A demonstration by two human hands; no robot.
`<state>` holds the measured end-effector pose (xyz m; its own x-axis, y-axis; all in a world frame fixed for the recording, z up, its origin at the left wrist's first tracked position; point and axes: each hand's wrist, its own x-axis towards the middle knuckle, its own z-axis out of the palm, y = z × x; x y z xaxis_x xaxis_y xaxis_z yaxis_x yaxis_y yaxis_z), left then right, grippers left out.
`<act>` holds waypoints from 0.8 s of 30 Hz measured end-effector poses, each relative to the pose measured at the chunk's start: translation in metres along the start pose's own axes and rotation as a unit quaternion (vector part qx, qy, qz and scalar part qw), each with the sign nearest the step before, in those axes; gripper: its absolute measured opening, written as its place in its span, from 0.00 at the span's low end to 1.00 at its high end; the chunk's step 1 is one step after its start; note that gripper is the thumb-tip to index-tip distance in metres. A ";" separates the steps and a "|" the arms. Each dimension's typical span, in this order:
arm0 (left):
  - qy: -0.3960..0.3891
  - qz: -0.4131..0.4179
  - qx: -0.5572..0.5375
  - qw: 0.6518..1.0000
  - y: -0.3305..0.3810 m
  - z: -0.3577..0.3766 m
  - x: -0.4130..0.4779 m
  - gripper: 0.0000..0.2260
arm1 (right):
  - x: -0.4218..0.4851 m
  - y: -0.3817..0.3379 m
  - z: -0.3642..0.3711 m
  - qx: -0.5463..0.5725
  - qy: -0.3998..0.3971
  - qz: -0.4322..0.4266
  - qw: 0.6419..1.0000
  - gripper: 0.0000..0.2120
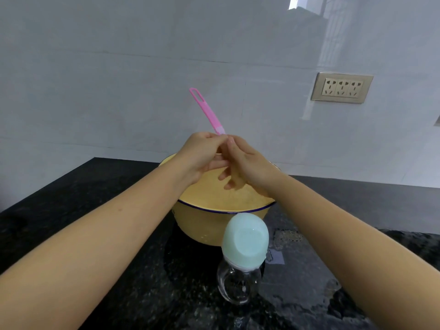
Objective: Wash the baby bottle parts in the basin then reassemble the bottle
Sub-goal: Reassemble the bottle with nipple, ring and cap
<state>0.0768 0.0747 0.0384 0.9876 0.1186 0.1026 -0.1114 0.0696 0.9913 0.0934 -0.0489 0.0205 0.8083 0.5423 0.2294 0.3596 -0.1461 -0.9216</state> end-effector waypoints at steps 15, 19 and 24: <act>0.064 0.085 0.205 0.973 0.020 -0.023 -0.004 0.07 | 0.017 -0.004 -0.009 -0.125 -0.002 0.074 0.989 0.17; 0.062 0.095 0.213 0.970 0.020 -0.021 -0.004 0.08 | 0.018 -0.004 -0.008 -0.171 0.020 0.069 0.983 0.23; 0.062 0.088 0.226 0.968 0.015 -0.023 -0.003 0.09 | 0.016 -0.002 -0.006 -0.257 0.029 0.052 0.965 0.24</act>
<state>0.0691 0.0985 0.0509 0.9340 0.2088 0.2899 -0.1890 -0.3998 0.8969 0.1090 -0.0450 0.0280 0.8717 0.4577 0.1751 0.4470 -0.5961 -0.6670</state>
